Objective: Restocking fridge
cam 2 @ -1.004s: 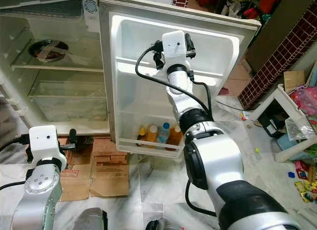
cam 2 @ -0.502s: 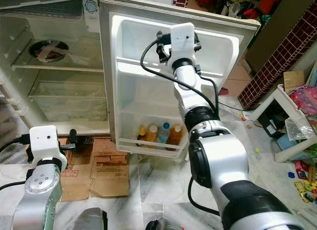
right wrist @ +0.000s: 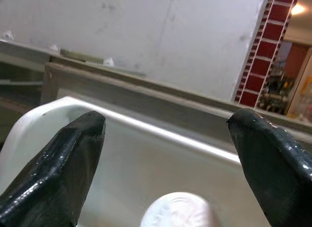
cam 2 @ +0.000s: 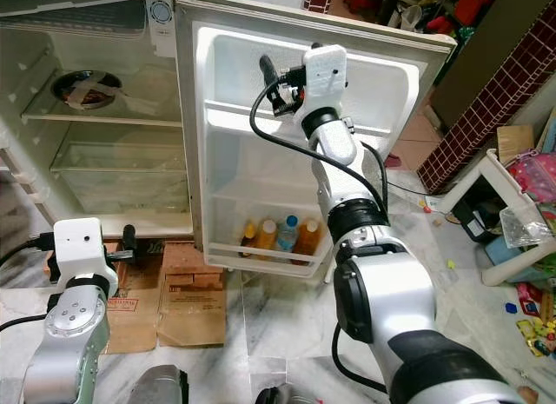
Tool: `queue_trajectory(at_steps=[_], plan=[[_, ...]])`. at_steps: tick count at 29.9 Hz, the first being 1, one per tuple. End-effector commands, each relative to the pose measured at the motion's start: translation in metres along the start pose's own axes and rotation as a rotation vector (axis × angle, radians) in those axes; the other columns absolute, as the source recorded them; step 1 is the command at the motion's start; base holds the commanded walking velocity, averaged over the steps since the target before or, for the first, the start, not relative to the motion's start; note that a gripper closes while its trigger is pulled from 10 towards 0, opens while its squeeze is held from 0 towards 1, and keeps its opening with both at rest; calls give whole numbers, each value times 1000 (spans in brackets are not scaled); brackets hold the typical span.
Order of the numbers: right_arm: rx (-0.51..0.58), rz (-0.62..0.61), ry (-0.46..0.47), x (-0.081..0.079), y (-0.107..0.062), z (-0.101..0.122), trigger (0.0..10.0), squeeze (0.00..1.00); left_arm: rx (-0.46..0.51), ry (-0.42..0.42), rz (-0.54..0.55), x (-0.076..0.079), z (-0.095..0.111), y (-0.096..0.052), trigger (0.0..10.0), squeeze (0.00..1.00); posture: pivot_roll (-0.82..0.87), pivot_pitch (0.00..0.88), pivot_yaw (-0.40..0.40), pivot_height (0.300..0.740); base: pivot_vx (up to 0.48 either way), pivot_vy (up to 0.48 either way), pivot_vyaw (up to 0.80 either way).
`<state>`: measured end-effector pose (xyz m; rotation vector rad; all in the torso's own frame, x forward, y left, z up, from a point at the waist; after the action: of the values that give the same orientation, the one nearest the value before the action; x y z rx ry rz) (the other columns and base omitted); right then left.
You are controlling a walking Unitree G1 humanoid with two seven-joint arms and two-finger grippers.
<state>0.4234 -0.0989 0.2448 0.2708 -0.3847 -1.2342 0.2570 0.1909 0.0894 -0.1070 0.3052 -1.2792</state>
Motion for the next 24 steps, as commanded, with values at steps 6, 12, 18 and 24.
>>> queue_trajectory(at_steps=[6,12,18,24], plan=[[48,-88,-67,29,-14,7,10000,1000,6,4,-6,1,0,-1,10000,0,227,22,-156,740,0,0,0],[38,41,-5,18,-51,-3,10000,937,14,6,2,-2,2,-1,10000,0,216,24,-158,740,0,0,0],[-122,246,68,1,-79,-30,10000,714,25,12,-11,2,3,-1,10000,0,202,22,-150,740,0,0,0],[-196,369,93,-25,-81,-41,10000,522,25,15,-21,5,3,1,10000,0,205,21,-149,740,0,0,0]])
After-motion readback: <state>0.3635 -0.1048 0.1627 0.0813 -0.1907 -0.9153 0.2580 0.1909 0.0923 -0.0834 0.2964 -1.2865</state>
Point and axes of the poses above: a point about 5 cm out from each wrist's last joint towards the gripper, its own y axis pointing out of the wrist towards the gripper, its own z axis along the axis of the wrist's last joint, x = y × z, the point moved 3 cm from there along y, pointing out of the wrist towards the gripper, and after that the axes turned 1 degree about -y, right-handed, at the moved point
